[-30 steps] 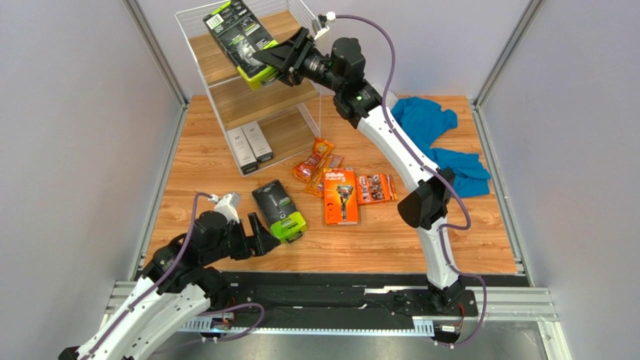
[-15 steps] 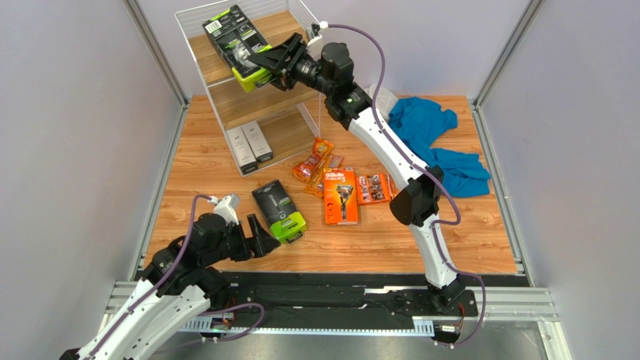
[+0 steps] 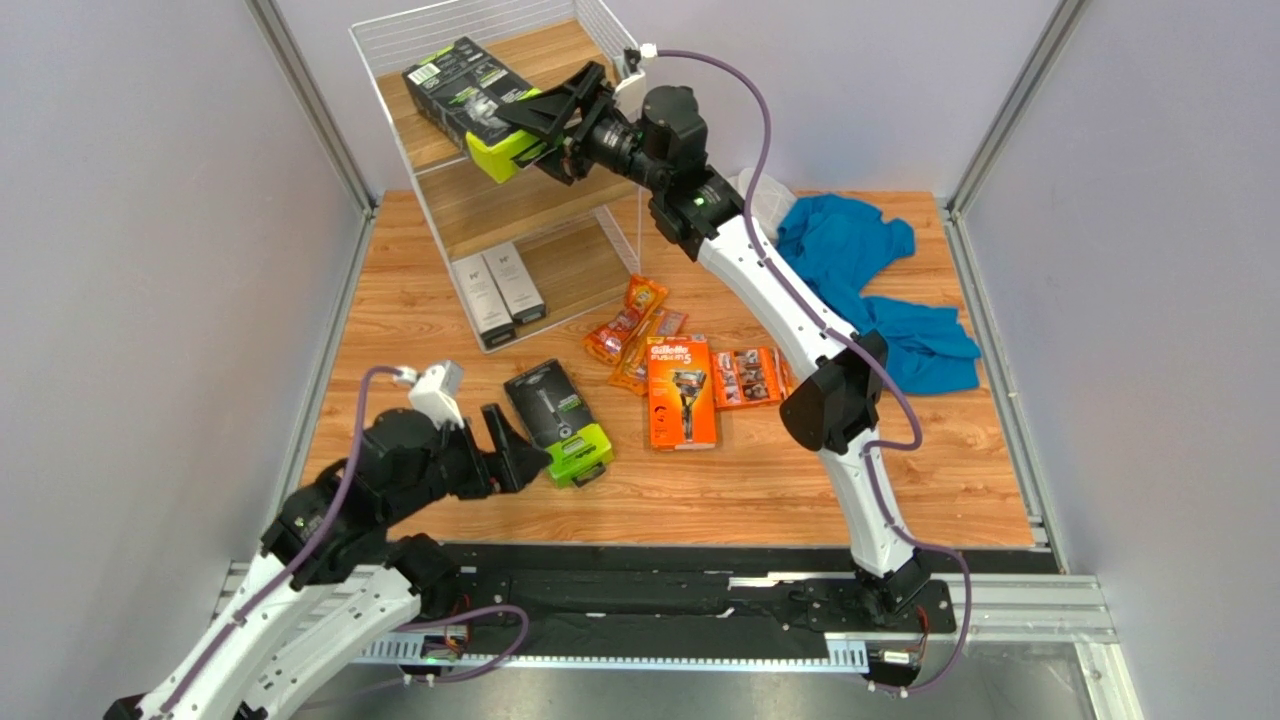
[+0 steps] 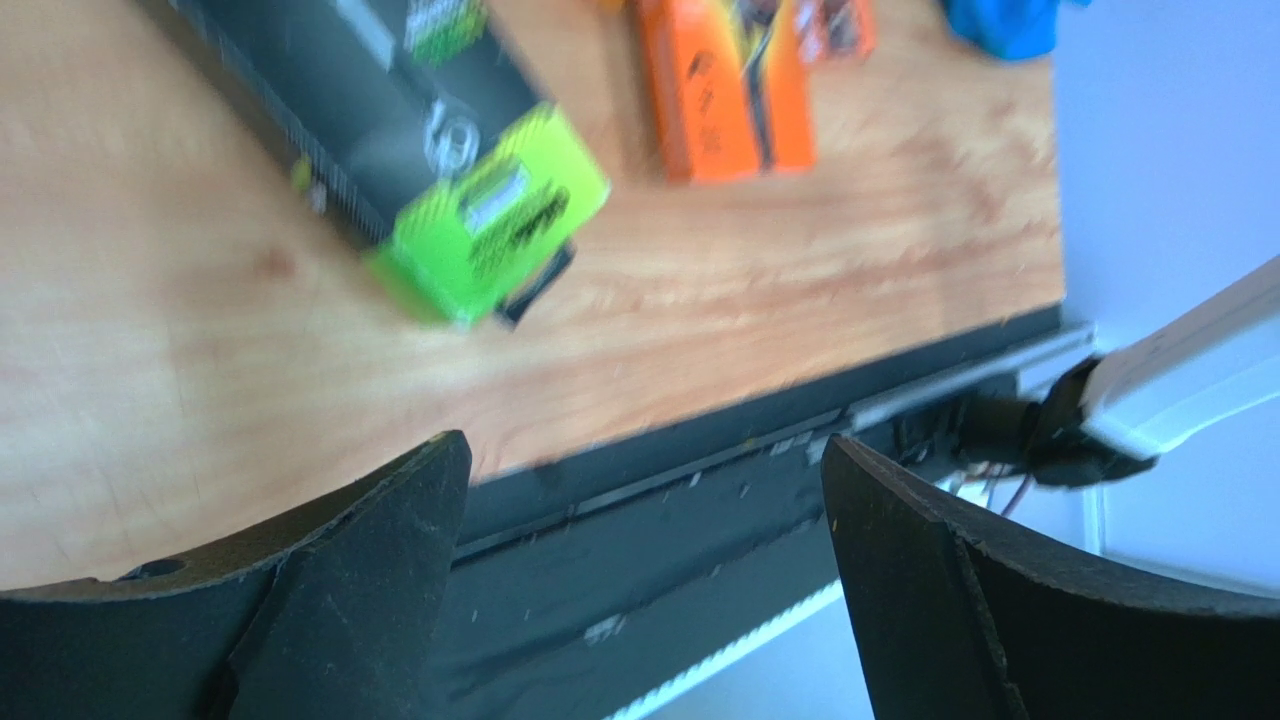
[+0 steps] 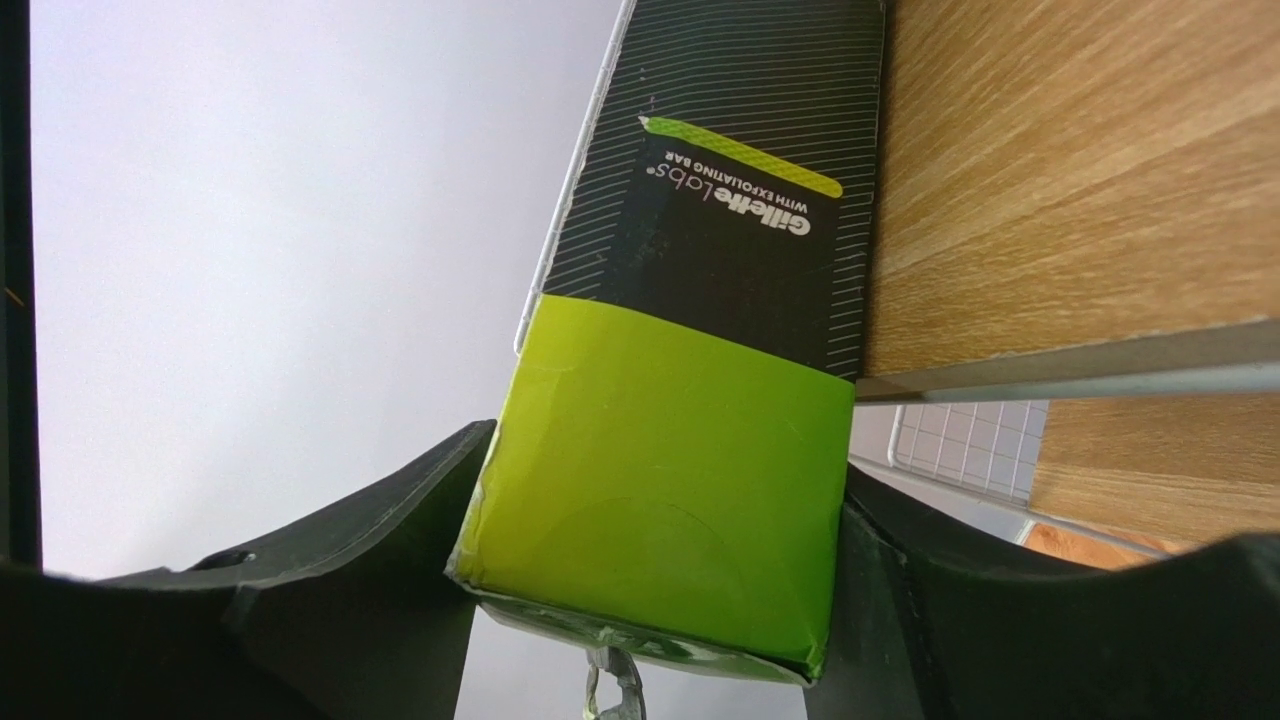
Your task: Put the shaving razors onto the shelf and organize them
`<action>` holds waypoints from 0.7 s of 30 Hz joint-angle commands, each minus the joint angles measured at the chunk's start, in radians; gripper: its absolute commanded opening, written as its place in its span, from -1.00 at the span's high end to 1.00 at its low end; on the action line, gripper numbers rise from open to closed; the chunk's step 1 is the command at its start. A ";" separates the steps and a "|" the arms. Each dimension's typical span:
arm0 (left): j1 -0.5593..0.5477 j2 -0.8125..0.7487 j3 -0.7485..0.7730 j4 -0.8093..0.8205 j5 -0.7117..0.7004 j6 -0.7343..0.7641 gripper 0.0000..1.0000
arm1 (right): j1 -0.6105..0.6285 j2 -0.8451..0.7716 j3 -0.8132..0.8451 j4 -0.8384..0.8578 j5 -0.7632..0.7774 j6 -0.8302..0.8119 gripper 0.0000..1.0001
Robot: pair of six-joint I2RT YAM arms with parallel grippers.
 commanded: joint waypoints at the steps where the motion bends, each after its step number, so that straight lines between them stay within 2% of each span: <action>1: 0.002 0.136 0.247 0.119 -0.106 0.166 -0.90 | 0.009 -0.085 -0.021 0.049 0.000 -0.004 -0.37; 5: 0.002 0.407 0.593 0.119 -0.152 0.303 -0.82 | 0.008 -0.102 -0.050 0.055 -0.007 -0.007 -0.38; 8: 0.018 0.552 0.791 0.128 -0.182 0.392 -0.75 | 0.005 -0.102 -0.046 0.054 -0.017 0.002 -0.39; 10: 0.057 0.639 0.865 0.142 -0.151 0.436 -0.68 | 0.000 -0.102 -0.042 0.048 -0.025 0.007 -0.40; 12: 0.106 0.696 0.960 0.137 -0.102 0.462 -0.47 | -0.006 -0.107 -0.049 0.051 -0.037 0.013 -0.39; 13: 0.119 0.743 0.985 0.136 -0.096 0.465 -0.28 | -0.007 -0.110 -0.053 0.052 -0.039 0.014 -0.39; 14: 0.131 0.763 1.015 0.137 -0.093 0.465 0.09 | -0.009 -0.113 -0.056 0.052 -0.040 0.013 -0.40; 16: 0.172 0.797 1.020 0.183 -0.041 0.456 0.20 | -0.014 -0.117 -0.058 0.054 -0.042 0.014 -0.40; 18: 0.205 0.811 1.014 0.220 0.022 0.433 0.52 | -0.017 -0.117 -0.058 0.054 -0.048 0.018 -0.40; 20: 0.214 0.828 1.016 0.257 0.042 0.426 0.72 | -0.018 -0.116 -0.058 0.055 -0.059 0.021 -0.40; 21: 0.219 0.833 1.014 0.266 0.047 0.423 0.74 | -0.021 -0.116 -0.062 0.054 -0.060 0.021 -0.40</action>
